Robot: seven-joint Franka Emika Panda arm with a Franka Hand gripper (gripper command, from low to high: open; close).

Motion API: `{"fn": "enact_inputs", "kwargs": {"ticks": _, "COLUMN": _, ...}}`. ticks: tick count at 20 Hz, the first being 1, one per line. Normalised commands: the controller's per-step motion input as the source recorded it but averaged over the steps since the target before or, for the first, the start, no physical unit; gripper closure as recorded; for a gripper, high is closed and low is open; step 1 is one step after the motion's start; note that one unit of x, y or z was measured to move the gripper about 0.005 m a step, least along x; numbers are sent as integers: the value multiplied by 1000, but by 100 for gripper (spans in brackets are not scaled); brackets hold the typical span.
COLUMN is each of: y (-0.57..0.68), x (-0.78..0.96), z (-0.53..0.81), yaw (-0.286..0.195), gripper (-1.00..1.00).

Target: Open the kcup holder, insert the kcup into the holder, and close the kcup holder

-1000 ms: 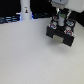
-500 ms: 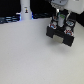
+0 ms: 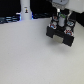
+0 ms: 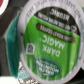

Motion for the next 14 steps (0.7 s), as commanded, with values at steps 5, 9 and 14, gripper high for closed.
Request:
{"fn": "enact_inputs", "kwargs": {"ticks": 5, "y": 9, "x": 7, "z": -49, "yaw": -2, "gripper": 100}}
{"fn": "enact_inputs", "kwargs": {"ticks": 9, "y": 14, "x": 16, "z": 2, "yaw": -8, "gripper": 100}}
{"fn": "enact_inputs", "kwargs": {"ticks": 14, "y": 68, "x": 103, "z": 112, "yaw": 1, "gripper": 100}}
